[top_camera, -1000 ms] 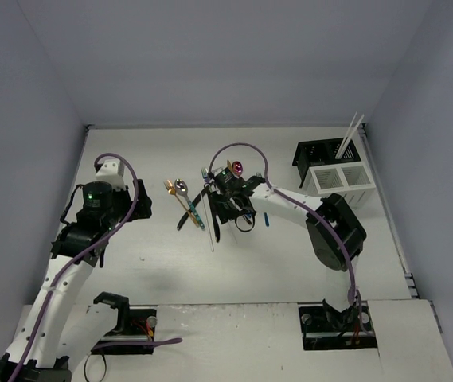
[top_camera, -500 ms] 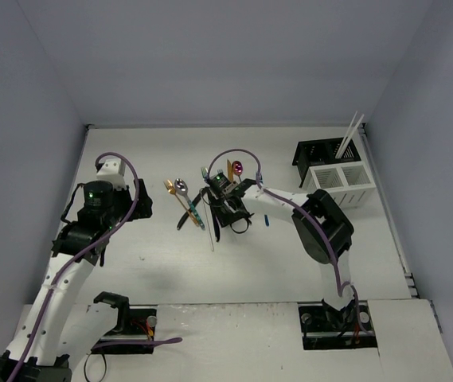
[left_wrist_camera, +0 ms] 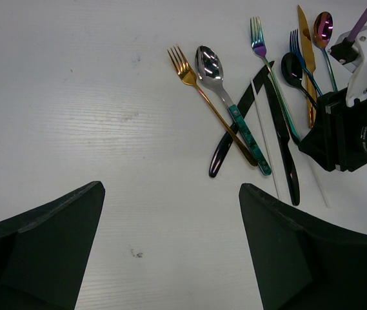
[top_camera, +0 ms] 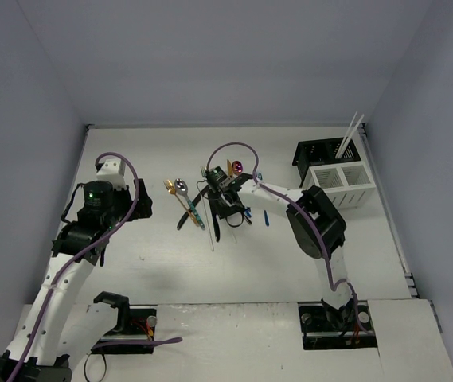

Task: Sort the eating utensils into containers

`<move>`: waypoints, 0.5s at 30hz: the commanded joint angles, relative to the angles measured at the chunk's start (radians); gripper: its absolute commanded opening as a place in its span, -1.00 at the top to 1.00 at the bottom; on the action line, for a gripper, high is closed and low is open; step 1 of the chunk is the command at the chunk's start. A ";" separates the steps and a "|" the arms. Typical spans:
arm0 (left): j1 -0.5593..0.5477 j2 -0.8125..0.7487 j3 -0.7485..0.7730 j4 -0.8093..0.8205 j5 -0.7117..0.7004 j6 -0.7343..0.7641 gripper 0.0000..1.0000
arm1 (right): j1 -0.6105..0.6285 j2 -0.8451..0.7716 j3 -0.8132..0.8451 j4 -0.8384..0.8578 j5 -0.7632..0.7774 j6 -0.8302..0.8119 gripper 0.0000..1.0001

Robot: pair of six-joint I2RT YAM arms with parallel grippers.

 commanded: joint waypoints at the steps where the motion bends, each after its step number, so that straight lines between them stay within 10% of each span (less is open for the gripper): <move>1: 0.007 -0.001 0.011 0.045 0.007 -0.008 -0.67 | -0.021 0.046 0.041 -0.054 0.058 0.000 0.51; 15: 0.007 0.002 0.010 0.045 0.008 -0.009 -0.67 | -0.047 0.116 0.119 -0.085 0.047 -0.024 0.64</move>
